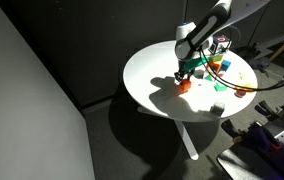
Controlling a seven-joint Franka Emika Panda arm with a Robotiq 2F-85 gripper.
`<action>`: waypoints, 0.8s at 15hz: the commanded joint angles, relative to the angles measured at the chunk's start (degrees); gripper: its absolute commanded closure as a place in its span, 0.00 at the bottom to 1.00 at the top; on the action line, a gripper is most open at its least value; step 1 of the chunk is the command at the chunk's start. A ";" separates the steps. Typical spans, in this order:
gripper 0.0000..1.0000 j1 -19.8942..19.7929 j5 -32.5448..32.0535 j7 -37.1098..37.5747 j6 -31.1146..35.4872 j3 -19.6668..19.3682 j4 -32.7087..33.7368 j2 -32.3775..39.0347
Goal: Put the orange block on the table
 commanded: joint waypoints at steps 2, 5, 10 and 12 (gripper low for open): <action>0.71 -0.09 -3.06 -5.35 -1.65 0.33 3.67 2.61; 0.71 -0.08 -4.68 -8.27 -1.48 0.41 4.47 3.44; 0.14 -0.24 -5.92 -10.83 -1.83 0.61 5.40 4.32; 0.01 -0.32 -5.90 -11.30 -1.80 0.68 5.33 4.25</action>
